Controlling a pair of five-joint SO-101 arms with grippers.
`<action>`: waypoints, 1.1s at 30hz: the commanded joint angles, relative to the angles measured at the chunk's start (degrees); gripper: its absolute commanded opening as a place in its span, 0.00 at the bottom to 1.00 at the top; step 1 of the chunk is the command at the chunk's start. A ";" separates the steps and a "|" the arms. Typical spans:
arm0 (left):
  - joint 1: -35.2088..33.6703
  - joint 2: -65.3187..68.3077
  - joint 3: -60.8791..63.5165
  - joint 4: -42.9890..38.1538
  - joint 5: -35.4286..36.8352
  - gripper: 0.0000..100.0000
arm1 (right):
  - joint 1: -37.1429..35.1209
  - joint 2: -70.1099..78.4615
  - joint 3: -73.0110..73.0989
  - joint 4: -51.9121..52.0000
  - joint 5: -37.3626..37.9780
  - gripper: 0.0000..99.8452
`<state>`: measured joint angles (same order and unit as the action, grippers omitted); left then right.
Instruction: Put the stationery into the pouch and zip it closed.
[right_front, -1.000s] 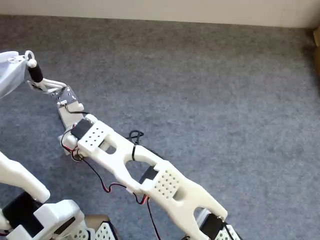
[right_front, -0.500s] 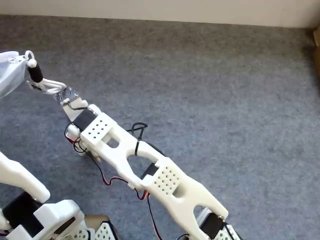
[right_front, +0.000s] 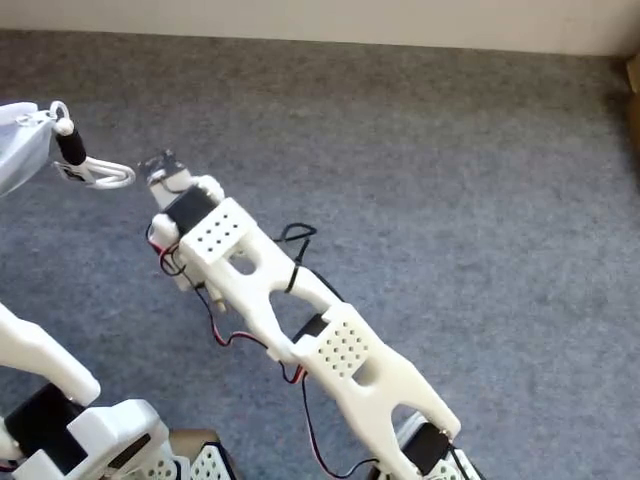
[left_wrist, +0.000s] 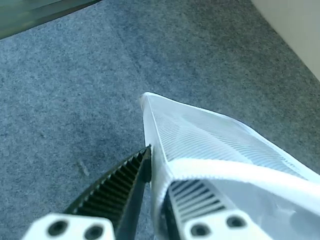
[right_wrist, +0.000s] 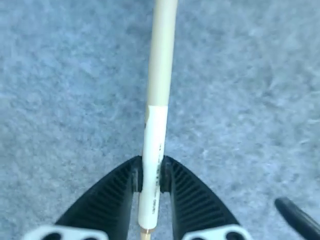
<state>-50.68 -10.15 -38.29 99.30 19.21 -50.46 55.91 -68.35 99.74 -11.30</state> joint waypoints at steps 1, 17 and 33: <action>3.56 -1.01 -1.19 0.00 0.44 0.01 | 2.59 -2.15 -4.00 1.36 1.32 0.00; 18.07 -0.92 -1.19 0.00 0.88 0.01 | 7.69 -15.08 5.93 1.54 5.80 0.00; 31.78 -1.01 -0.48 1.14 3.60 0.01 | 14.20 -50.68 48.75 1.10 5.80 0.00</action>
<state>-21.76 -10.15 -38.29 100.44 22.20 -37.89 13.71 -23.78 100.00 -6.02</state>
